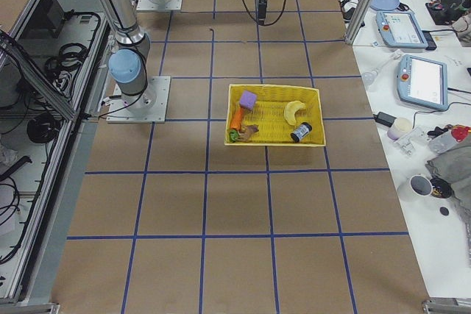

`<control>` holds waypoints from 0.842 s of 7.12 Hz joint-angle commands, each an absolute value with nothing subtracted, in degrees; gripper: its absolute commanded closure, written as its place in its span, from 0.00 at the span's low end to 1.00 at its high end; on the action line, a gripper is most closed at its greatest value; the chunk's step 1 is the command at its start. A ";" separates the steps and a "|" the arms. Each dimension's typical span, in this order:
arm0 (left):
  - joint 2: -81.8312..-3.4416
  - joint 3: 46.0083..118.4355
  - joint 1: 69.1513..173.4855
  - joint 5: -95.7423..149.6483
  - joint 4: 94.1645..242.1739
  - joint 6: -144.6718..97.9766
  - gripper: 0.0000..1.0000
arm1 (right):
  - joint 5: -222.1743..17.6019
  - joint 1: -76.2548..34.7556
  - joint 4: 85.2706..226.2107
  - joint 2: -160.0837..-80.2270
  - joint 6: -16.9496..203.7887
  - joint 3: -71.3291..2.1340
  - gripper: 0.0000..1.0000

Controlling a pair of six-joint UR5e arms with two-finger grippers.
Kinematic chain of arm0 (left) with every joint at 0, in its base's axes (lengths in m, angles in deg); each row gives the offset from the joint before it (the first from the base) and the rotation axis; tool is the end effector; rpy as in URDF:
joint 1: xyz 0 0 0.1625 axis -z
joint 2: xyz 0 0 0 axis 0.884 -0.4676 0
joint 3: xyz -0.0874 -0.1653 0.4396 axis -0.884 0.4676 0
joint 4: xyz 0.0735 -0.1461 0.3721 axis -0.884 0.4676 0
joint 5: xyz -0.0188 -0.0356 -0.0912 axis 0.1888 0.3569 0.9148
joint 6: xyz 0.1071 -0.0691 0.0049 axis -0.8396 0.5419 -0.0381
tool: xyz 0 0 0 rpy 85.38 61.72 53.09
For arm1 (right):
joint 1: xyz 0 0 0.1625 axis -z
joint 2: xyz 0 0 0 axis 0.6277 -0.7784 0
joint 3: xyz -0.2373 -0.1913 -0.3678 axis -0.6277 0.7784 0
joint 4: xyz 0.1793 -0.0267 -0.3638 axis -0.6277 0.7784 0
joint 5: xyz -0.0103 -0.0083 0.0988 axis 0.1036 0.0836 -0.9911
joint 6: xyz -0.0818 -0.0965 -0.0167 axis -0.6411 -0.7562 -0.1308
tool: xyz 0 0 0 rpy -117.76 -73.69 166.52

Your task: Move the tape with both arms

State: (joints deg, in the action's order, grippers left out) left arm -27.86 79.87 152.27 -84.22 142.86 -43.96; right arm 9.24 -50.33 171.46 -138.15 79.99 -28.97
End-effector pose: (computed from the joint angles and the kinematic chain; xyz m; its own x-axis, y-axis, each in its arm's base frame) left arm -0.1355 -0.5126 0.4807 -0.9945 0.1043 0.0140 0.1050 0.9916 0.0758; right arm 0.1296 -0.5103 0.5212 -0.9974 0.0659 -0.0288 0.0673 0.9964 -0.0509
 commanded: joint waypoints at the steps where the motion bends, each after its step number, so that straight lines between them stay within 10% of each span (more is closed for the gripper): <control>1: -27.79 80.02 152.30 -84.23 142.86 -44.05 0.00 | 9.24 -50.33 171.45 -138.15 79.99 -28.97 0.00; 6: -27.70 80.20 152.21 -84.23 142.86 -44.58 0.00 | 9.33 -50.33 171.45 -138.06 79.99 -28.97 0.00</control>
